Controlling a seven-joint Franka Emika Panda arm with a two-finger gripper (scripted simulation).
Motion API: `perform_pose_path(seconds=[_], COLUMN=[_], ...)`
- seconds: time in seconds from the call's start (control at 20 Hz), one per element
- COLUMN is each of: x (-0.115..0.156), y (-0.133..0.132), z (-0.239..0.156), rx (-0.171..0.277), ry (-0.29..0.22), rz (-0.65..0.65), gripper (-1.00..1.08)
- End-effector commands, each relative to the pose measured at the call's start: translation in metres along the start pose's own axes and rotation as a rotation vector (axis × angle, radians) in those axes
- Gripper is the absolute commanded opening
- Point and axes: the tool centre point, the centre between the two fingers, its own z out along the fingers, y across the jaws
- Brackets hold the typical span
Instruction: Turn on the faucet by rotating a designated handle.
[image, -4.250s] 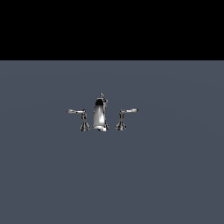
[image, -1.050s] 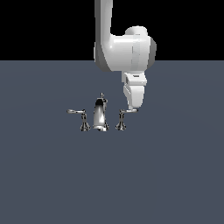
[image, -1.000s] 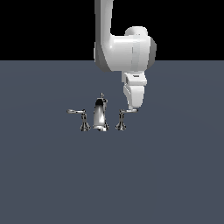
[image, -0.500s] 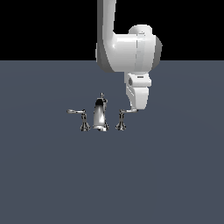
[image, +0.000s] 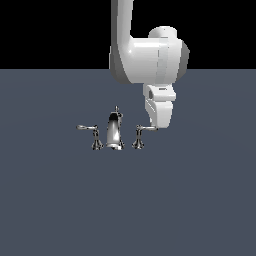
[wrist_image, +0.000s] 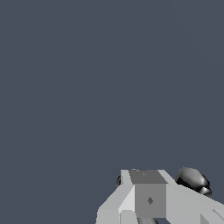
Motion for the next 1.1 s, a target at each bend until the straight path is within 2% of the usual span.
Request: perform_pose_path(seconds=[0.0, 0.65, 0.75, 1.05], x=[-0.002, -0.009, -0.005, -0.030], y=[0.009, 0.052, 0.048, 0.060], z=[0.000, -0.001, 0.000, 0.000], rx=[-0.006, -0.013, -0.010, -0.012], ry=[-0.001, 0.001, 0.002, 0.001], rz=[0.001, 0.009, 0.014, 0.012], gripper=[-1.00, -1.00, -1.00, -1.00])
